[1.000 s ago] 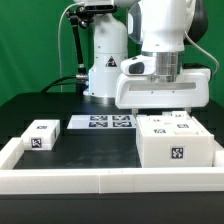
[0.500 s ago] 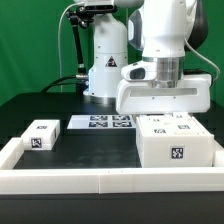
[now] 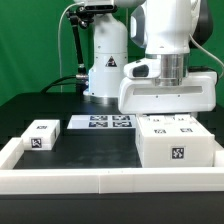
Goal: Assemble cabinet
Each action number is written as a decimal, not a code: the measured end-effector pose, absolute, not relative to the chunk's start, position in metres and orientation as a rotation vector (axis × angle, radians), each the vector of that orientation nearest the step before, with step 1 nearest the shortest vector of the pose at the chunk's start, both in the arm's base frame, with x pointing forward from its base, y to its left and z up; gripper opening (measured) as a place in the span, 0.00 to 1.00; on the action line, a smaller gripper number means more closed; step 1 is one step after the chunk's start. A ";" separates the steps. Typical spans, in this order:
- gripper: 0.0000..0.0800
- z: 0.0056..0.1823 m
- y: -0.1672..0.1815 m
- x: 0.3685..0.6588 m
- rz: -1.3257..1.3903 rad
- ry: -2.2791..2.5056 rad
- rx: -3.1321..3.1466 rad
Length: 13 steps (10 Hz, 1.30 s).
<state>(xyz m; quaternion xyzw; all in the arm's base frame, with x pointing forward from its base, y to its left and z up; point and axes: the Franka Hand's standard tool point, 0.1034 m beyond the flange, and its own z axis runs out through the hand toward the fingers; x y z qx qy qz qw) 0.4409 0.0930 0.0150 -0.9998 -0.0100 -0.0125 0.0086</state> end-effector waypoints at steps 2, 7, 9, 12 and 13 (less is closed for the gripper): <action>1.00 0.014 0.093 0.440 -0.040 -0.033 -3.124; 1.00 0.006 0.091 0.428 -0.043 -0.056 -3.129; 1.00 0.007 0.091 0.428 -0.044 -0.057 -3.129; 1.00 0.007 0.091 0.428 -0.039 -0.058 -3.129; 1.00 0.016 0.090 0.428 -0.015 -0.065 -3.128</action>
Offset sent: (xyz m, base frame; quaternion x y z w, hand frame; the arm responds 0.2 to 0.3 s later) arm -0.0149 -0.0037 -0.0260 -0.0091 0.0090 0.0114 0.9999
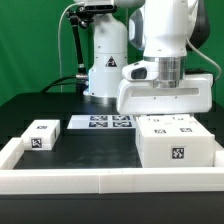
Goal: Assemble cabinet
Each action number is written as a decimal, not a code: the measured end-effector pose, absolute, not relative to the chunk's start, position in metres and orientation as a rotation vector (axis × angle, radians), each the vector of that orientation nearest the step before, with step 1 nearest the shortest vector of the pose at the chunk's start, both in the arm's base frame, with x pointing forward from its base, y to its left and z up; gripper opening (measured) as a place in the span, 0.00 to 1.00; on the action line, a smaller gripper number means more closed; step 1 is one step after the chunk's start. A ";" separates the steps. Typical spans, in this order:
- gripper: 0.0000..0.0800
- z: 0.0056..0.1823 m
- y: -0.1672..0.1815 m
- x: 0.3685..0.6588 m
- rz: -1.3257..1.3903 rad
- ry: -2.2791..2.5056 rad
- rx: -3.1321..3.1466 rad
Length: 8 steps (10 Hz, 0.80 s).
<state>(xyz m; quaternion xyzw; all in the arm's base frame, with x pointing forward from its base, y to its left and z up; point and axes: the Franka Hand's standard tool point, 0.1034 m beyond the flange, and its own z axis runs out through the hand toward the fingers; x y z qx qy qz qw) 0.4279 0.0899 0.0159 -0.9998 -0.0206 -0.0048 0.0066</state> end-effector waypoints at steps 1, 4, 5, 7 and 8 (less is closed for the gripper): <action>1.00 0.020 0.088 0.426 -0.023 -0.075 -3.127; 1.00 0.011 0.083 0.409 -0.020 -0.077 -3.133; 1.00 0.008 0.082 0.409 -0.027 -0.075 -3.134; 1.00 0.008 0.083 0.409 -0.026 -0.076 -3.134; 1.00 0.008 0.083 0.411 -0.039 -0.077 -3.134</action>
Offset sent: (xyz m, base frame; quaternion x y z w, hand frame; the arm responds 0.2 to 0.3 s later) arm -0.0224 -0.0038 -0.0124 0.0083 0.0080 0.0130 0.9998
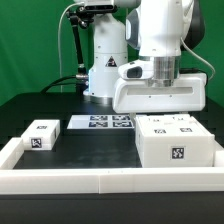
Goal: Assemble cabinet
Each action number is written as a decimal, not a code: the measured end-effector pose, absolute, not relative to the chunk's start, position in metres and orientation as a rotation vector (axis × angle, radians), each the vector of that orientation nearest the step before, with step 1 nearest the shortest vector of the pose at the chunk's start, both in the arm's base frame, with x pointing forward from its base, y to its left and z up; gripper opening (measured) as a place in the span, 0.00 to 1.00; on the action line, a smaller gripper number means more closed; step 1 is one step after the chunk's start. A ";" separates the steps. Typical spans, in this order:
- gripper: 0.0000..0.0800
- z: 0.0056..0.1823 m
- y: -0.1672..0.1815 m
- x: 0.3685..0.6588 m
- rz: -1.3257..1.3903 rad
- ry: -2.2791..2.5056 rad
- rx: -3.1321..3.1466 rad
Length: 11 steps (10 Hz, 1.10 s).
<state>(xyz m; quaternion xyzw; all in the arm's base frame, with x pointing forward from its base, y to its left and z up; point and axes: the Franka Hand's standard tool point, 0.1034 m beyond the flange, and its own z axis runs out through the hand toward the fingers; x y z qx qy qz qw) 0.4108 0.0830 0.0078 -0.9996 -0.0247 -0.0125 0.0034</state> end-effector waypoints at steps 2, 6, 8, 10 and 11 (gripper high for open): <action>1.00 0.006 0.082 0.417 -0.103 -0.084 -3.131; 1.00 0.005 0.085 0.421 -0.120 -0.099 -3.130; 1.00 0.006 0.086 0.427 -0.151 -0.100 -3.127; 1.00 0.006 0.091 0.437 -0.274 -0.121 -3.115; 1.00 0.006 0.095 0.437 -0.293 -0.135 -3.112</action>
Offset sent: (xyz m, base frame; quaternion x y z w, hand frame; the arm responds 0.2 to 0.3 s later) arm 0.0087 0.0025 -0.0203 0.0010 0.0246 0.0050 0.9997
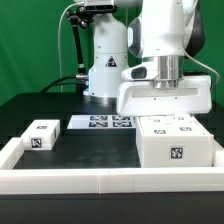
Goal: Assemble cabinet
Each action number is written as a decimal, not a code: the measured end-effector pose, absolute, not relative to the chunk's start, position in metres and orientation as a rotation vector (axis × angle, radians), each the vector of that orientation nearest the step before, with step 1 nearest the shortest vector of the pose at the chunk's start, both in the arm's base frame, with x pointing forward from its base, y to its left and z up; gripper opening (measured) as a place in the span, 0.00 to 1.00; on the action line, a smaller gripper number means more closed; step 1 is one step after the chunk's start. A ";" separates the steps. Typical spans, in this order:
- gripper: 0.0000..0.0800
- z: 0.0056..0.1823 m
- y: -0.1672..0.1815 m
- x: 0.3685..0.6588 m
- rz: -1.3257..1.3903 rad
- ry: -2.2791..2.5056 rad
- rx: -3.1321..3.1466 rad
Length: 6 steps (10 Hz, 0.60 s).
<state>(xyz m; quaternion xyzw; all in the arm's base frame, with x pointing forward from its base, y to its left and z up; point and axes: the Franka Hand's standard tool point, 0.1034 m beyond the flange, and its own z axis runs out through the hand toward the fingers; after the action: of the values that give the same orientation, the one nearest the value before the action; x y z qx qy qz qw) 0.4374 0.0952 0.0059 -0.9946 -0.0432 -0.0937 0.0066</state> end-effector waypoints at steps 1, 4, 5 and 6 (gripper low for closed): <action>1.00 0.006 0.097 0.438 -0.308 -0.151 -3.109; 1.00 0.006 0.096 0.439 -0.324 -0.177 -3.109; 1.00 0.006 0.096 0.440 -0.324 -0.184 -3.109; 0.83 0.006 0.096 0.440 -0.326 -0.189 -3.109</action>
Offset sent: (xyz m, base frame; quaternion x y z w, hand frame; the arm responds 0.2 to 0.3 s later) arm 0.0029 -0.0097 -0.0040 -0.0126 0.0029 -0.0145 0.9998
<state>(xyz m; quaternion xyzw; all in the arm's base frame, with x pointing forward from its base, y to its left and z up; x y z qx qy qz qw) 0.4400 0.0956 0.0060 -0.9927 -0.0603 -0.1040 0.0049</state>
